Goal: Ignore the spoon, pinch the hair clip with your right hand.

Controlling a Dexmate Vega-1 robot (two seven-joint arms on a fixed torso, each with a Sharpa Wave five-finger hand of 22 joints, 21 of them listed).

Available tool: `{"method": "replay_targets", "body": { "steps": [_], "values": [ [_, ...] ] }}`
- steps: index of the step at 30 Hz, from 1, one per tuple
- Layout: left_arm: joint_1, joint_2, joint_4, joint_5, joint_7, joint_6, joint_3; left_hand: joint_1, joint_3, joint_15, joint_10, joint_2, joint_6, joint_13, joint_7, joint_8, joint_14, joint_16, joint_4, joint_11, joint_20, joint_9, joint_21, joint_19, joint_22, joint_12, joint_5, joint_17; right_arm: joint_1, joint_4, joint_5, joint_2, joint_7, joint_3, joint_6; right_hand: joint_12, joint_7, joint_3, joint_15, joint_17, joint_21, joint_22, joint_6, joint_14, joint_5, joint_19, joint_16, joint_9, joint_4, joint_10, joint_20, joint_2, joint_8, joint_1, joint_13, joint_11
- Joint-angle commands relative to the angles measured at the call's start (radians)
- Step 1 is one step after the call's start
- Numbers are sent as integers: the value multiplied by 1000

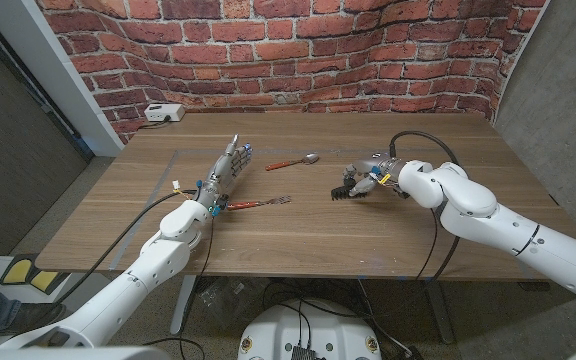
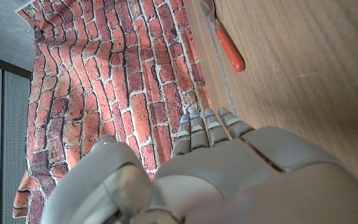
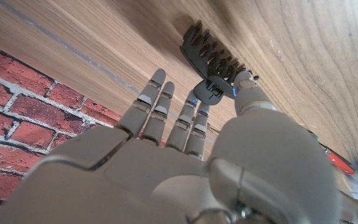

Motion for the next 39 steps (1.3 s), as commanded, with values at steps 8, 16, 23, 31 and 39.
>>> {"method": "replay_targets", "body": {
  "steps": [8,16,23,31,39],
  "values": [
    [-2,-2,9,-7,-6,1,-1,-3,-5,3,11,3,15,5,-2,4,9,-1,3,2,8,3,-3,2,3,-1,-3,3,12,18,-16,14,-3,-18,0,4,-6,11,-6,4,6,5,21,21,5,12,-1,2,2,22,1,3,8,15,0,-3],
    [-9,-2,16,-7,-10,3,0,-2,-6,3,12,4,17,5,-1,3,9,-2,3,3,8,3,-3,2,3,-2,-4,3,12,21,-28,17,-8,-22,-6,5,-12,14,-9,3,6,5,33,27,5,11,-4,2,0,33,2,5,10,21,0,-6],
    [-11,-4,23,-12,-15,3,-1,-2,-7,3,12,5,17,5,-1,2,10,-2,3,2,8,3,-3,1,3,-2,-4,3,15,22,-51,20,-3,-30,-13,8,-16,15,-22,4,6,6,56,40,5,12,-6,1,2,55,1,6,16,23,-1,-14],
    [-10,-4,28,-16,-20,1,-3,-1,-8,3,14,5,18,5,-1,1,10,-2,3,1,9,3,-4,1,3,-2,-5,3,14,19,-61,25,-4,-31,-18,17,-20,15,-44,2,10,7,97,81,5,24,-4,0,3,105,-2,3,25,26,-2,-16],
    [-13,-2,28,-17,-26,6,-1,-1,-9,3,13,6,18,5,-2,0,10,-3,3,1,11,3,-4,0,3,-3,-6,3,2,18,-66,23,-38,-24,-11,31,-27,23,-79,-1,18,7,178,163,6,48,0,-2,2,192,-21,6,45,39,-5,-19]
  ]
}}
